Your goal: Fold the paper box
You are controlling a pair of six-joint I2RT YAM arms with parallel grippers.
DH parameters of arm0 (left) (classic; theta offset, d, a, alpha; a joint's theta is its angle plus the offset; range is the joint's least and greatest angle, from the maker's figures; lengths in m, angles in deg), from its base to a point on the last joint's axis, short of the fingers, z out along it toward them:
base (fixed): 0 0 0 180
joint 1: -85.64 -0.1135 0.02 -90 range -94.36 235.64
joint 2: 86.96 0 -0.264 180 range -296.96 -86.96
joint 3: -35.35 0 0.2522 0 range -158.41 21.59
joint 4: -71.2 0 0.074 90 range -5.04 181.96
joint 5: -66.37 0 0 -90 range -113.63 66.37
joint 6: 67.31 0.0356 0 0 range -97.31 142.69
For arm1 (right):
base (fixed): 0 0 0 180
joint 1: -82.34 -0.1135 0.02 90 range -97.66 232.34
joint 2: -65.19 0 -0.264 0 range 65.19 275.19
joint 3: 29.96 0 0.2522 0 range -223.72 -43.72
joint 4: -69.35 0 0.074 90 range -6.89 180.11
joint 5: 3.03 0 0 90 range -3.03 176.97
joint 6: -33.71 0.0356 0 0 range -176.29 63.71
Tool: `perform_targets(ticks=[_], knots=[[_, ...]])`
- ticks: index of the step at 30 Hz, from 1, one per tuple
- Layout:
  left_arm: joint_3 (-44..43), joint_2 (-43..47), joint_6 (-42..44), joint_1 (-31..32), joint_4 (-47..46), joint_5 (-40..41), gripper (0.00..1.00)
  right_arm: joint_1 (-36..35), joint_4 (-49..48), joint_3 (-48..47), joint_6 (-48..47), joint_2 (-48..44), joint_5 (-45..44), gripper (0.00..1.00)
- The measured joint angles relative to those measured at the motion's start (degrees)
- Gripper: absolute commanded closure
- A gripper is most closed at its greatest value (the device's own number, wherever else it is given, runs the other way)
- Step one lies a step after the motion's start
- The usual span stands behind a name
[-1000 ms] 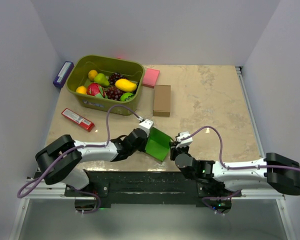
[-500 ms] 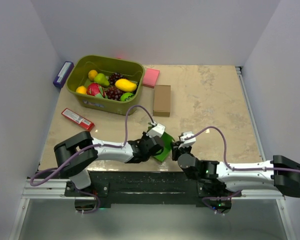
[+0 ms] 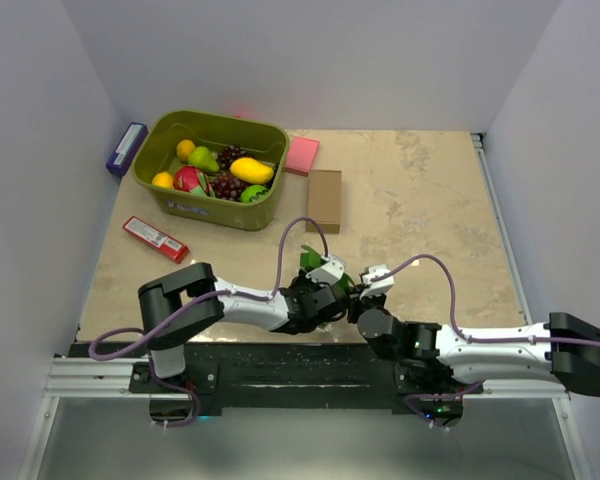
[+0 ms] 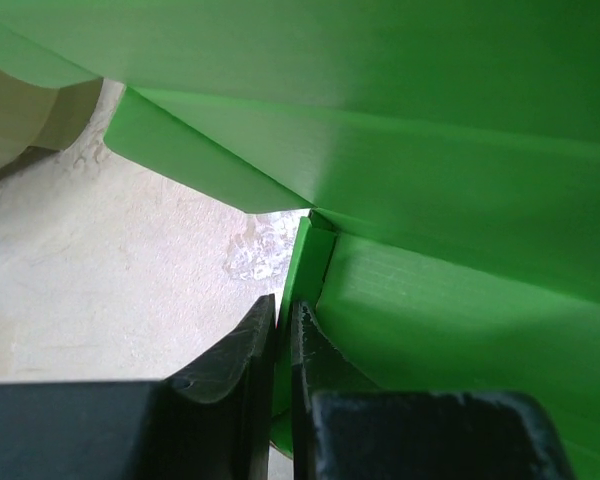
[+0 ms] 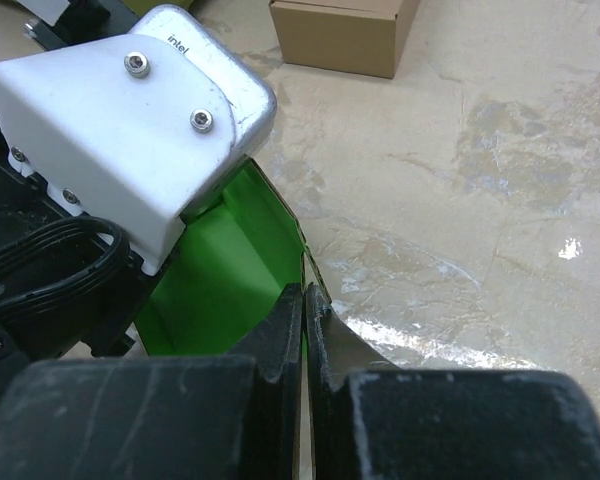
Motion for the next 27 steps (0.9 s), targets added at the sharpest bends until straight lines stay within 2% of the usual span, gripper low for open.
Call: perform_targets(ticks=[7,16,20,27], knots=[[-1.9,-3.2,-0.9,1.3,0.7,3.2,1.00,0.1,0.3,1.0,0.3,-0.1,-0.3,1.00],[-2.5,-3.4,-1.1,1.5,1.5,3.0,1.00,0.3,0.3,1.2,3.9,0.8,-1.1,1.00],[-0.8,-1.9,-1.3,1.6,0.2,1.9,1.00,0.8,2.3,-2.4,8.9,6.2,-4.2,1.00],[1.0,0.2,-3.0,1.4,-0.1,-0.7,1.00,1.9,14.2,-13.1,22.1,19.8,-13.1,1.00]])
